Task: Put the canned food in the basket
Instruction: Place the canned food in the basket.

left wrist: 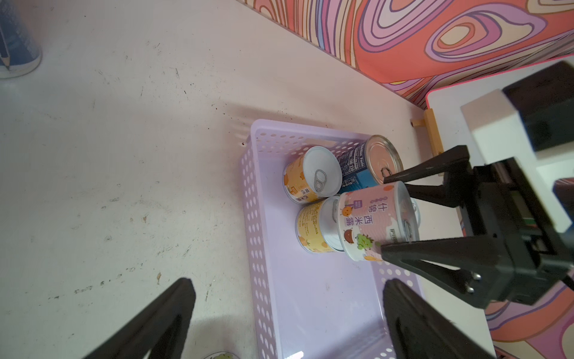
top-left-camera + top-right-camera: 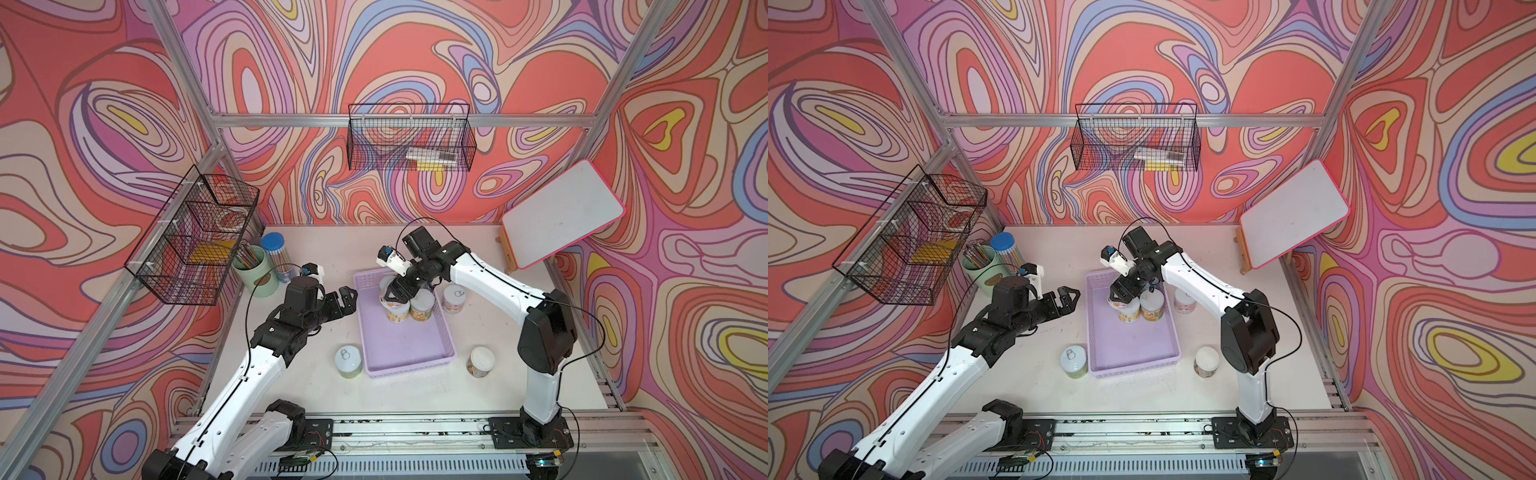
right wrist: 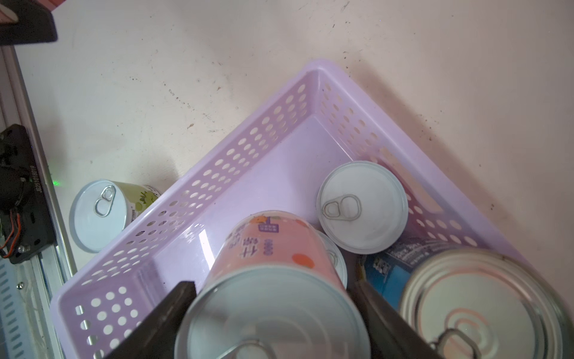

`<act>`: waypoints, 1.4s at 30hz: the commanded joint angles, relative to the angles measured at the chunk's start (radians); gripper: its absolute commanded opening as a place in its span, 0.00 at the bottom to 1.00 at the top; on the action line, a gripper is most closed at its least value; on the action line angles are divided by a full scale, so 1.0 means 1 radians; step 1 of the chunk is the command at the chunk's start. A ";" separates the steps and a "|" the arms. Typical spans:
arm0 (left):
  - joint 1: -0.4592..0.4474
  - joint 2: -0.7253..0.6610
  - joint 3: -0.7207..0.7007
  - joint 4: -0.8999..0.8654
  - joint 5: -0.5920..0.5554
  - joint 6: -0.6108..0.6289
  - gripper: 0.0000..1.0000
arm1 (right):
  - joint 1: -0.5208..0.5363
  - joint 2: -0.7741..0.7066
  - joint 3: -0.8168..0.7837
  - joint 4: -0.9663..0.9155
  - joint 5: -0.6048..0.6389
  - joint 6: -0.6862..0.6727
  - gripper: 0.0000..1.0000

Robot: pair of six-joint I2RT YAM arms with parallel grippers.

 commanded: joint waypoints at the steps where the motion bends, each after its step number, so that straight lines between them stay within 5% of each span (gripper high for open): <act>1: 0.047 -0.025 -0.031 -0.006 0.079 -0.030 0.99 | 0.014 0.030 0.095 -0.038 -0.066 -0.114 0.33; 10: 0.192 -0.045 -0.093 0.059 0.244 -0.099 0.99 | 0.076 0.151 0.243 -0.110 -0.002 -0.187 0.33; 42: 0.289 -0.129 -0.121 -0.002 0.257 -0.107 0.99 | 0.135 0.383 0.419 -0.058 0.199 -0.235 0.32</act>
